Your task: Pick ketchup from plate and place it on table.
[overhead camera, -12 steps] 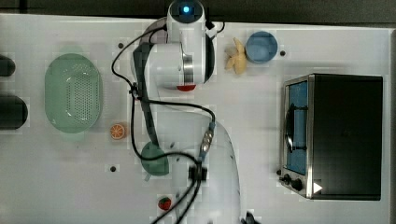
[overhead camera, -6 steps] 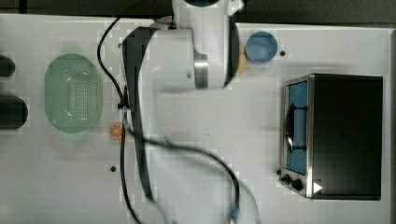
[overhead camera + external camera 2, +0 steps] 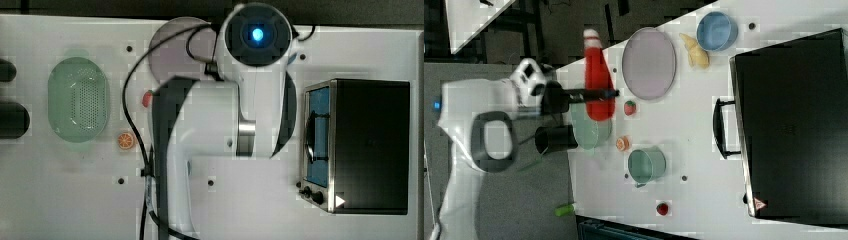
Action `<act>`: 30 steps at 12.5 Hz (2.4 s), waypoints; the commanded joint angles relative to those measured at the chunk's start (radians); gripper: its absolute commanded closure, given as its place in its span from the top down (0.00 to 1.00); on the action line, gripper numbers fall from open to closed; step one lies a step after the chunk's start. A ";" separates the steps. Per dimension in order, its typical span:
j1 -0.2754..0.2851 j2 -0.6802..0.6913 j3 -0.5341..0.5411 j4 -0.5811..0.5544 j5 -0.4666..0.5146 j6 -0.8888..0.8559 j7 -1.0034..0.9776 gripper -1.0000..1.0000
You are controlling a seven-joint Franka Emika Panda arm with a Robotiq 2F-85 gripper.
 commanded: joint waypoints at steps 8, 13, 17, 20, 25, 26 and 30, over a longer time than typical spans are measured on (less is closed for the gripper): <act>-0.007 0.083 -0.029 -0.490 0.008 0.506 0.100 0.57; -0.008 0.157 -0.029 -0.498 0.023 0.575 0.133 0.82; -0.006 0.111 -0.021 -0.428 0.023 0.574 0.142 1.00; -0.005 0.068 -0.008 -0.304 0.023 0.443 0.262 1.00; 0.002 0.033 0.025 -0.007 0.023 0.099 0.585 1.00; 0.003 0.033 0.030 0.056 0.023 0.021 0.606 1.00; 0.007 0.033 0.039 0.271 0.023 -0.227 0.613 1.00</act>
